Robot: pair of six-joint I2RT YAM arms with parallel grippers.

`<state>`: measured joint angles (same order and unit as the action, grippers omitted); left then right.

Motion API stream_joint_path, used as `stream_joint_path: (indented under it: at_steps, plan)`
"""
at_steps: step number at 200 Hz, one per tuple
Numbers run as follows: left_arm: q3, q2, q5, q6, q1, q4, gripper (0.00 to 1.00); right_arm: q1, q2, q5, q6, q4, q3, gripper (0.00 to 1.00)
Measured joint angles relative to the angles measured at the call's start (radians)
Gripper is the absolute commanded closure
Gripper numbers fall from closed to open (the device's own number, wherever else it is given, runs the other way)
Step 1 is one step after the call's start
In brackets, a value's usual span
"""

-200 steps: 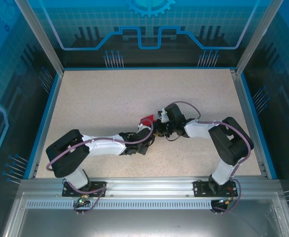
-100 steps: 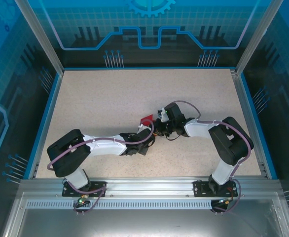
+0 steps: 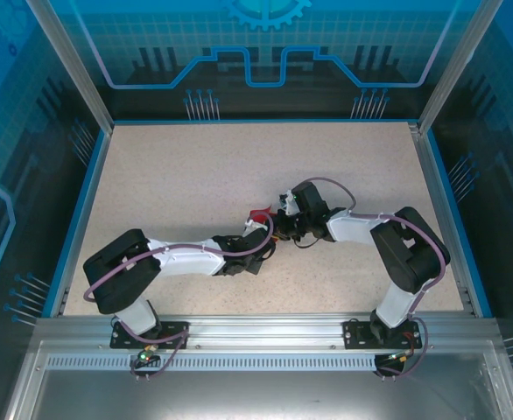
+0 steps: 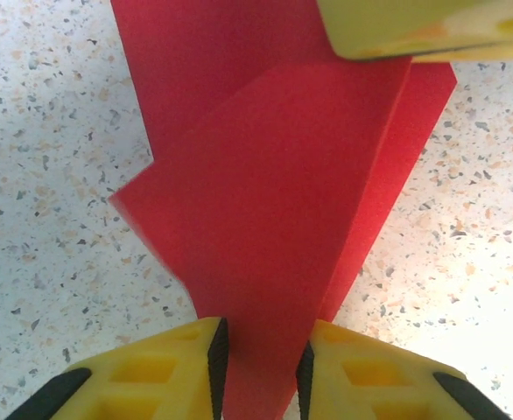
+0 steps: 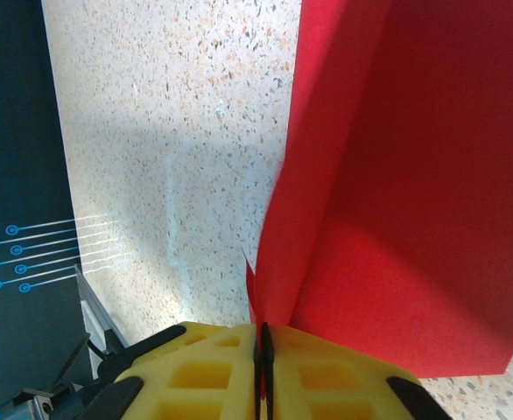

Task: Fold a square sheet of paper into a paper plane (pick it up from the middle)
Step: Fourth fold the wing at the center of the table.

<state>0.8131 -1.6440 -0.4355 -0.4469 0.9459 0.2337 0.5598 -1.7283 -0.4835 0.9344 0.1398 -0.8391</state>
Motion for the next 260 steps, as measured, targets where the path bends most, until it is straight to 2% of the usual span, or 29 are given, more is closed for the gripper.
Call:
stream_joint_path:
  at_steps: [38, 83, 186, 210, 260]
  plan:
    - [0.004, -0.005, -0.018, 0.000, 0.000, 0.001, 0.67, 0.000, 0.000, 0.000, 0.000, 0.000, -0.001, 0.90]
    - [0.011, -0.021, -0.025, 0.000, 0.001, 0.001, 0.71, 0.000, 0.000, 0.000, 0.000, -0.002, -0.001, 0.90]
    - [0.015, -0.026, -0.040, 0.000, 0.002, 0.001, 0.86, 0.000, 0.000, 0.000, 0.000, -0.006, -0.001, 0.90]
    - [0.015, -0.026, -0.041, 0.000, 0.002, 0.001, 0.90, 0.000, 0.000, 0.000, 0.000, -0.006, -0.001, 0.87]
    - [0.012, -0.022, -0.034, 0.000, -0.004, -0.007, 0.95, -0.008, 0.008, 0.012, -0.014, -0.038, -0.001, 0.70]
